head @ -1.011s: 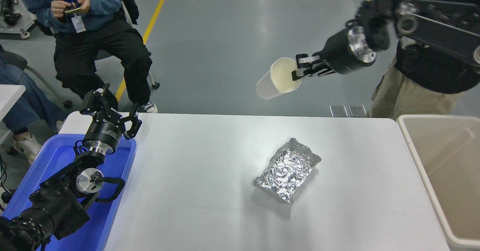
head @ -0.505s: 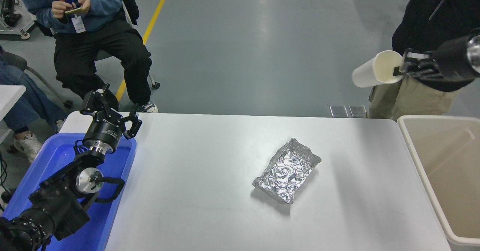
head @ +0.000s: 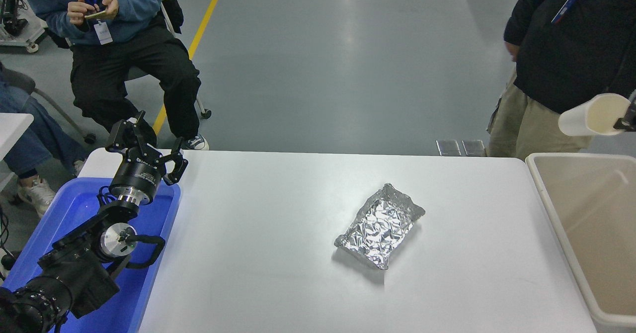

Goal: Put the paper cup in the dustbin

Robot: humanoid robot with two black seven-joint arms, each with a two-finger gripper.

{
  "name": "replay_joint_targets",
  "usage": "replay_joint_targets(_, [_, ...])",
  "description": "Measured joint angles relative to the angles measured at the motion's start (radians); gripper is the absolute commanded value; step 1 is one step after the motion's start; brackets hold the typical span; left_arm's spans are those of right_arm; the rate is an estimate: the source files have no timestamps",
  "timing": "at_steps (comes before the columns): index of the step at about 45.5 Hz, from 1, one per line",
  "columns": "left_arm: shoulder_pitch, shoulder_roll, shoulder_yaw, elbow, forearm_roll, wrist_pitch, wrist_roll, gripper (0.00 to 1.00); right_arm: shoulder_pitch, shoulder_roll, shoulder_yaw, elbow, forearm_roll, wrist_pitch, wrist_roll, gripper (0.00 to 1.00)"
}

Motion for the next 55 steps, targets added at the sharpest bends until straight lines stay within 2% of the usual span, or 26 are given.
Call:
replay_joint_targets(9, [0.0,0.0,0.0,0.0,0.0,0.0,0.0,1.0,-0.086,0.036,0.0,-0.15,0.099,-0.014,0.006,0.0])
replay_joint_targets(20, [0.0,0.0,0.0,0.0,0.0,0.0,0.0,1.0,-0.229,0.143,0.002,-0.394,0.258,-0.031,0.009,0.0])
replay_joint_targets(29, [0.0,0.0,0.0,0.0,0.0,0.0,0.0,1.0,-0.328,0.219,0.004,-0.52,0.365,-0.059,0.008,0.0])
replay_joint_targets(55, [0.0,0.0,0.0,0.0,0.0,0.0,-0.001,1.0,-0.565,0.381,0.08,-0.602,0.547,-0.358,-0.015,0.0])
